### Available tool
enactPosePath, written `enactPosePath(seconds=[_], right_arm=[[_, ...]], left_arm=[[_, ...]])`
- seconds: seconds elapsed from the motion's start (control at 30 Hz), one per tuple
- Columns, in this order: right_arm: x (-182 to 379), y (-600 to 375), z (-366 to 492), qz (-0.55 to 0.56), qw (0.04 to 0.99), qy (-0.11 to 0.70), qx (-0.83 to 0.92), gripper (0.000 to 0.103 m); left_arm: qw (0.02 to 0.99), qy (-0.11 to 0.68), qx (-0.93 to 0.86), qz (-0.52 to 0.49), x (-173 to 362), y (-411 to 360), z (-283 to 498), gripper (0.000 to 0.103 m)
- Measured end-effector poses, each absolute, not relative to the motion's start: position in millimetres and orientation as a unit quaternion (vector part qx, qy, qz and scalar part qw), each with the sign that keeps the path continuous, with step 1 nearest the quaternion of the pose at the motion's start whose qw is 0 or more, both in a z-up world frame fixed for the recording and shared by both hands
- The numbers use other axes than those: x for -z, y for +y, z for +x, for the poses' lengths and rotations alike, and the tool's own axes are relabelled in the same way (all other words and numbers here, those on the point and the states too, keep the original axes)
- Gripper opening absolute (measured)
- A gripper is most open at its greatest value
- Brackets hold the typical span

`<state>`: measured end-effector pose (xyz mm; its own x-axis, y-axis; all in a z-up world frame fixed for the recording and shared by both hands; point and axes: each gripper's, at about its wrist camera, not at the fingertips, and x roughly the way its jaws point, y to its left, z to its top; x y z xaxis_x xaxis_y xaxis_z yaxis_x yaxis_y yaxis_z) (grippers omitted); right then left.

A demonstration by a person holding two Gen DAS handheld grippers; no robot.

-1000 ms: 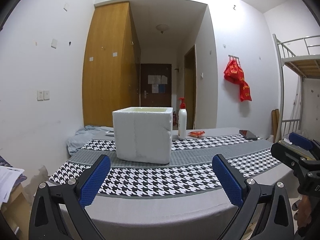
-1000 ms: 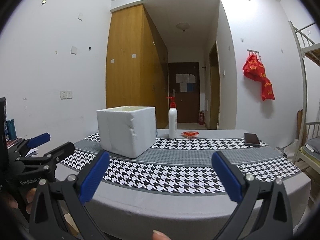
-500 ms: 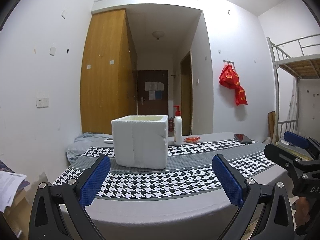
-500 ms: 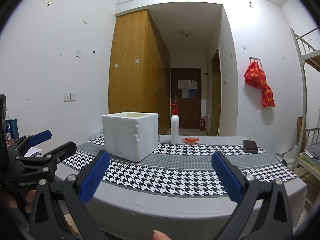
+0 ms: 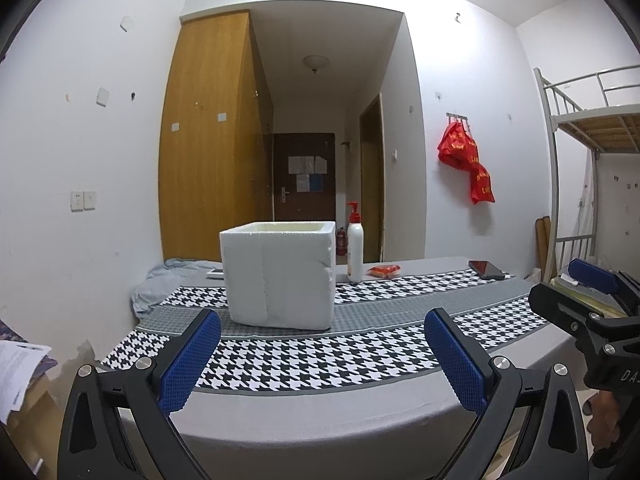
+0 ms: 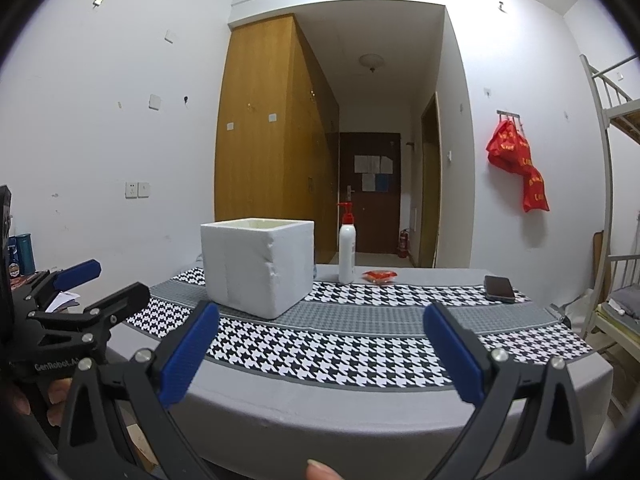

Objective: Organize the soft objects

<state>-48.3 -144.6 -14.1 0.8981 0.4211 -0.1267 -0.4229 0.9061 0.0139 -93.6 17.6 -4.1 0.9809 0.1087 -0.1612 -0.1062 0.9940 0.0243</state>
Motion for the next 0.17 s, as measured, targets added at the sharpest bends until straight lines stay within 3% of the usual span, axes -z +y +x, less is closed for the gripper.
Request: enactPosePath(seconds=[0.17], right_arm=[[14.1, -145.1, -47.8, -0.005, 0.974, 0.064, -0.216, 0.103]], left_arm=[[0.995, 0.077, -0.058, 0.001, 2.5, 18.9, -95.7, 0.102]])
